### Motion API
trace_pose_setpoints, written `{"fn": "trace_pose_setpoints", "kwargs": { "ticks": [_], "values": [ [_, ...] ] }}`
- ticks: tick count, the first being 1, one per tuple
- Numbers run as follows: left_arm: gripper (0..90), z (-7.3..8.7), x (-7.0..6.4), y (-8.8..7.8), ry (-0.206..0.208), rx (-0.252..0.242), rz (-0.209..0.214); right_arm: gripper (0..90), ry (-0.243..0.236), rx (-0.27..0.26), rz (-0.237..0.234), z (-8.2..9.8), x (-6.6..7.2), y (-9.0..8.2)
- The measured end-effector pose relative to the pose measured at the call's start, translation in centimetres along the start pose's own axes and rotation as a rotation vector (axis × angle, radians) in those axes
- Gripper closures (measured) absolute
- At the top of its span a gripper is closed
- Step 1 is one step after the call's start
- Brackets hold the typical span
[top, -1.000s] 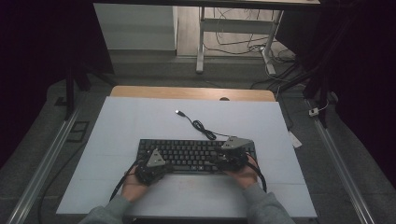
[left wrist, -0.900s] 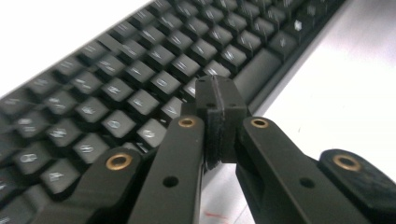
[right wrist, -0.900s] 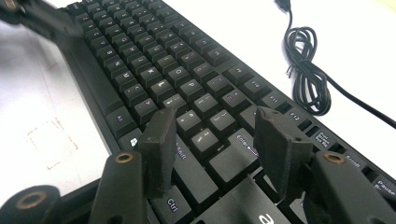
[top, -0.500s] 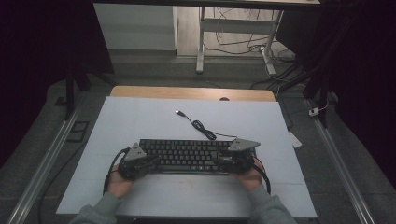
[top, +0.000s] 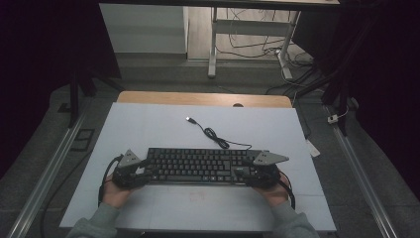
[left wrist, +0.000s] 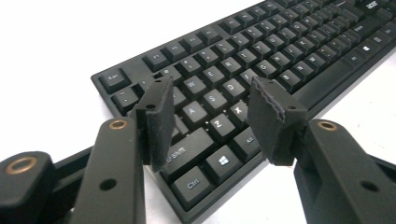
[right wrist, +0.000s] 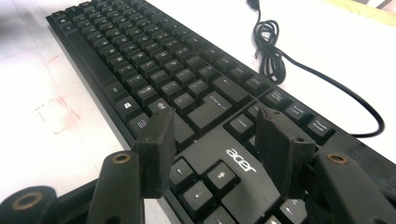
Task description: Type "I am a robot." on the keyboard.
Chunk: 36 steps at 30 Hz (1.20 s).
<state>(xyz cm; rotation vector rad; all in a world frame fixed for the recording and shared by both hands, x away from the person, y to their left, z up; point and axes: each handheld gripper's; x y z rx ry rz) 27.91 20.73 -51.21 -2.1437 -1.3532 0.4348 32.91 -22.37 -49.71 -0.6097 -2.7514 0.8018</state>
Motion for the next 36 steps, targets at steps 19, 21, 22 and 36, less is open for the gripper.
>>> {"fn": "trace_pose_setpoints", "kwargs": {
  "ticks": [19,21,22,36],
  "values": [
    [46.2,-0.2,0.3,-0.4,0.0,0.003,-0.022,47.9,-0.006,0.014,0.011,0.2,0.0,0.3],
    [46.1,-0.5,0.2,-0.4,0.004,0.009,-0.01,47.9,-0.005,0.013,0.015,0.2,-0.1,0.2],
    [46.0,-0.6,0.2,-0.4,0.009,0.013,-0.007,47.9,-0.005,0.012,0.017,0.2,-0.1,0.2],
    [52.9,-3.8,0.6,1.2,0.105,0.14,0.014,47.8,-0.004,0.014,0.029,0.3,-0.3,0.1]
  ]
}}
Point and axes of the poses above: each handheld gripper's, and its own axes: y roughly forward along the jaws, z roughly out of its underside, x roughly to its left, and after that the axes turned 11 degrees about -z, right-handed
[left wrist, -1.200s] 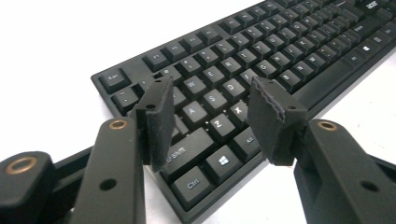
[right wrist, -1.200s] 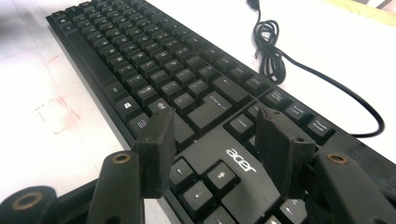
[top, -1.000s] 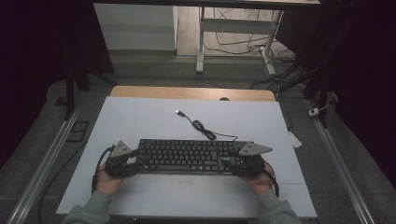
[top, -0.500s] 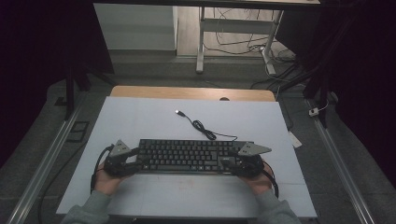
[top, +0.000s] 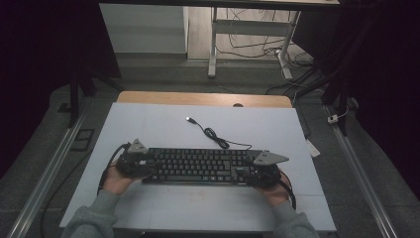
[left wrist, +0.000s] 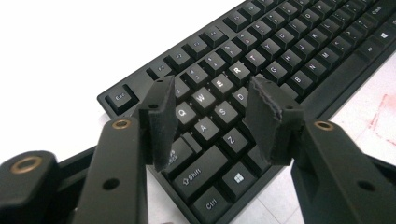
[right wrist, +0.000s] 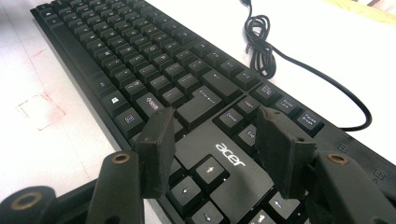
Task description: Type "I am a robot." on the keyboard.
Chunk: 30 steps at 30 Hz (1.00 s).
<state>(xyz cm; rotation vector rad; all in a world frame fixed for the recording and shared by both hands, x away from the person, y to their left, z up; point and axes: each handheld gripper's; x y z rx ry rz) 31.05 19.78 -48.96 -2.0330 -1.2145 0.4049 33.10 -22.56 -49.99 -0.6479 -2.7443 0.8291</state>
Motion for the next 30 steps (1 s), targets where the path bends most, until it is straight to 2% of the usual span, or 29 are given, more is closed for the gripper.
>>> {"fn": "trace_pose_setpoints", "kwargs": {
  "ticks": [2,4,12,15,30],
  "values": [
    [53.7,0.0,-0.1,0.2,-0.001,0.003,-0.004,47.8,0.0,0.0,-0.004,0.0,0.0,0.0],
    [57.1,0.1,-0.3,0.4,0.024,0.025,-0.01,47.9,0.0,0.0,-0.004,0.0,0.0,0.0],
    [88.4,0.2,-0.8,0.9,0.058,0.043,0.025,47.8,-0.004,0.01,0.0,0.1,-0.1,0.2],
    [89.1,0.2,-1.0,1.2,0.074,0.052,0.021,47.8,-0.004,0.009,-0.001,0.1,-0.1,0.2],
    [89.0,0.7,-0.9,2.3,0.058,0.079,-0.006,47.8,-0.006,0.014,-0.002,0.1,-0.1,0.3]
  ]
}}
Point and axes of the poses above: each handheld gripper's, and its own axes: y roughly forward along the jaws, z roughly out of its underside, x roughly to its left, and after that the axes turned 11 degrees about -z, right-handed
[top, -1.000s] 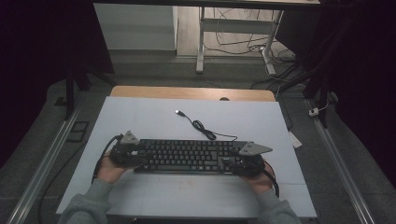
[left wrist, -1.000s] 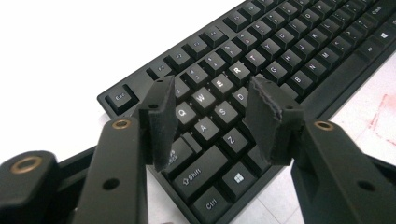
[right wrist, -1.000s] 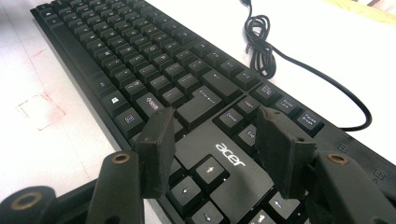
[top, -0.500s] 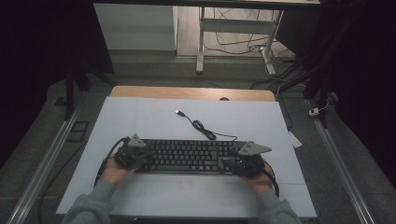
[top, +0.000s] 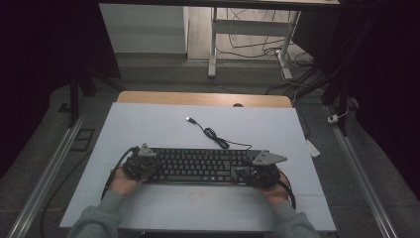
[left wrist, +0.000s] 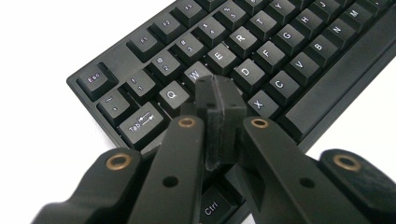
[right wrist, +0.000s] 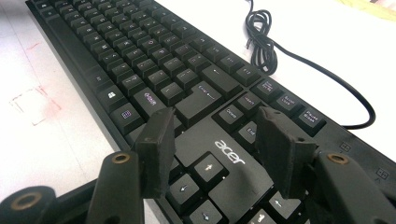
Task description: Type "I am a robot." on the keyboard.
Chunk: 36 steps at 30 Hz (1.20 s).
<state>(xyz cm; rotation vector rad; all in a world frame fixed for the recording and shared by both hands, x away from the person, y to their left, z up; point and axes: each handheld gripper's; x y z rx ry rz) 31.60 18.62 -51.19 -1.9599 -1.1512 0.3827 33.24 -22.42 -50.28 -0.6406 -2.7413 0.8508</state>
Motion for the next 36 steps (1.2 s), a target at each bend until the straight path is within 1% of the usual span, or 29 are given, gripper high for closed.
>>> {"fn": "trace_pose_setpoints", "kwargs": {
  "ticks": [4,9,13,18,20,23,26,29,30,31,34,36],
  "values": [
    [89.0,0.1,0.1,0.1,-0.006,0.0,-0.008,47.8,-0.003,0.005,0.003,0.0,0.0,0.0],
    [89.0,0.1,0.1,0.5,-0.019,-0.002,-0.007,47.8,-0.005,0.01,0.005,0.0,0.0,0.0],
    [89.1,0.1,0.0,0.8,-0.012,0.009,-0.013,47.8,-0.004,0.012,0.004,0.0,0.0,0.1],
    [89.2,0.1,-0.1,0.7,-0.011,0.004,-0.017,47.7,-0.009,0.011,0.009,0.0,0.0,0.0],
    [89.2,0.0,-0.2,0.5,-0.012,-0.006,-0.023,47.8,-0.006,0.01,0.009,0.0,0.0,0.0],
    [89.1,0.0,0.1,-0.1,-0.03,-0.04,-0.021,47.8,-0.006,0.006,0.007,0.0,0.0,0.0],
    [89.1,0.0,0.4,-0.9,-0.06,-0.084,-0.002,47.8,-0.005,0.006,0.008,0.0,-0.1,0.0],
    [88.9,0.1,0.8,-1.9,-0.08,-0.133,0.017,47.7,-0.008,0.008,0.009,0.0,0.0,0.0],
    [87.8,0.1,0.9,-2.1,-0.091,-0.145,0.02,47.8,-0.01,0.011,0.011,0.0,0.0,0.0],
    [84.9,0.1,1.0,-2.3,-0.099,-0.153,0.019,47.8,-0.01,0.011,0.011,0.0,0.0,0.0],
    [71.2,0.2,1.2,-2.7,-0.122,-0.172,0.007,47.7,-0.01,0.013,0.01,0.0,0.0,0.0],
    [60.2,0.2,1.3,-2.8,-0.138,-0.183,-0.001,47.7,-0.013,0.012,0.014,0.0,0.0,0.0]
  ]
}}
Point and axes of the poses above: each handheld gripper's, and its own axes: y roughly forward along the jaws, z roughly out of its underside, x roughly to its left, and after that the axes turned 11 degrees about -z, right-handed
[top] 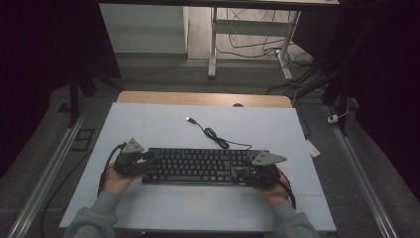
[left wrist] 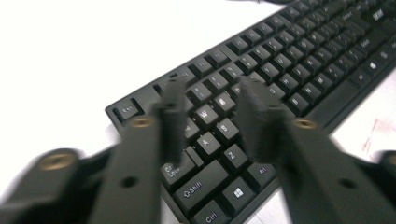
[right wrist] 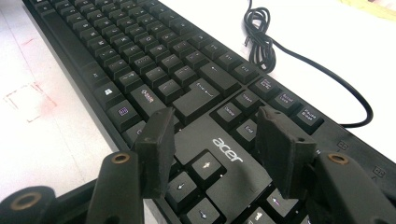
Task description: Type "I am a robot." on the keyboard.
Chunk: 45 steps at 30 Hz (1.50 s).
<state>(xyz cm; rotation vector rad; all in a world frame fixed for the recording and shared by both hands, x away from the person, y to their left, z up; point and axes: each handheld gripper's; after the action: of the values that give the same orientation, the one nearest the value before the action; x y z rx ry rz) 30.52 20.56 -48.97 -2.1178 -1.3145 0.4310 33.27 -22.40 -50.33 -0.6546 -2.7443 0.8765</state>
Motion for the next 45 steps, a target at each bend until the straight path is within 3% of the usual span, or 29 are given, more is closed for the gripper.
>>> {"fn": "trace_pose_setpoints", "kwargs": {
  "ticks": [4,12,28,40,45],
  "values": [
    [47.5,0.0,0.3,-0.3,-0.014,-0.004,-0.011,47.6,-0.001,0.002,0.0,0.0,0.0,0.0],
    [39.6,0.1,0.9,-0.5,-0.046,-0.006,-0.007,47.5,0.002,0.009,0.002,0.0,0.0,0.1],
    [36.6,0.1,0.8,-0.4,-0.036,0.005,-0.008,47.4,0.005,-0.007,-0.015,-0.1,0.1,0.2],
    [35.8,0.1,0.6,-0.2,-0.028,0.014,-0.01,47.4,0.03,-0.067,-0.062,-1.6,0.9,0.9],
    [35.6,0.1,0.6,-0.1,-0.021,0.016,-0.011,47.4,0.017,-0.073,-0.078,-2.2,1.3,1.2]
  ]
}}
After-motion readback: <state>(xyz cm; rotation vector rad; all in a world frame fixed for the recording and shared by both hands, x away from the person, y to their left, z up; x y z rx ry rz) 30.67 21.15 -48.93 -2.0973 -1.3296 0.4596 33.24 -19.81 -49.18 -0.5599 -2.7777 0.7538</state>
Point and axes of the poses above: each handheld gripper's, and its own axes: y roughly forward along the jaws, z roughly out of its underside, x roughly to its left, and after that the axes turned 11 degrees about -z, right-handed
